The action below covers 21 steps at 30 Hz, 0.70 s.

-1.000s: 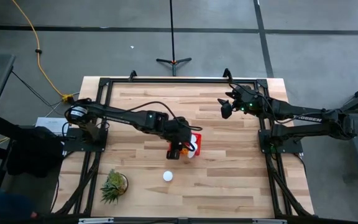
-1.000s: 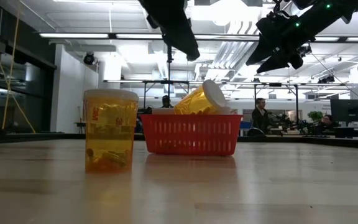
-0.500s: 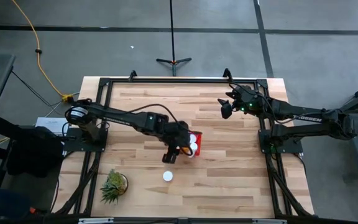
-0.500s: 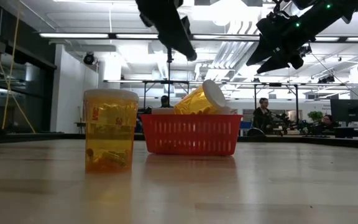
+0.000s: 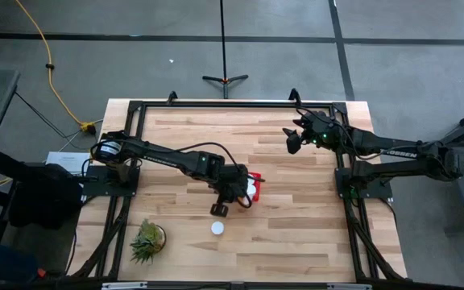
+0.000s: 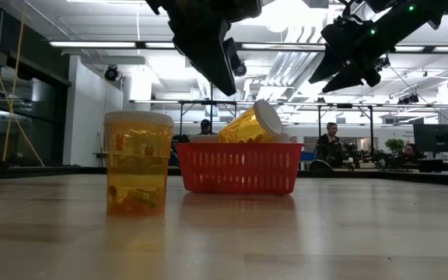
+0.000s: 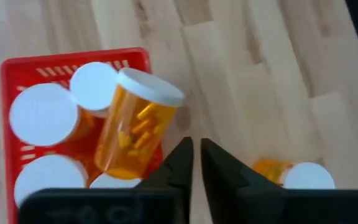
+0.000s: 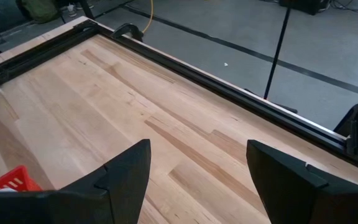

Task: Pick and place pill bottles into a basket
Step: Put the top orange pill bottle into the red bin

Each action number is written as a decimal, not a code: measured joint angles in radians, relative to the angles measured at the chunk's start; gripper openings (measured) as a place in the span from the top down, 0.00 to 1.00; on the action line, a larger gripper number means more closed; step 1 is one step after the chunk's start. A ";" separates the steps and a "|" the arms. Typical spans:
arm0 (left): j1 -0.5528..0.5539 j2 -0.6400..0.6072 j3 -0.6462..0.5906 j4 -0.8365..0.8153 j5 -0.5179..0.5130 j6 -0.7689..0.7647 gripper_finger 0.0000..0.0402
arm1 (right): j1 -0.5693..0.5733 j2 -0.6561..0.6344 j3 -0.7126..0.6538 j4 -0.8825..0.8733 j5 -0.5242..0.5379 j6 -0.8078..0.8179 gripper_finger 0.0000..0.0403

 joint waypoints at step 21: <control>0.016 0.050 0.001 -0.003 -0.033 0.143 0.85 | 0.000 0.000 0.000 -0.004 0.014 -0.007 0.36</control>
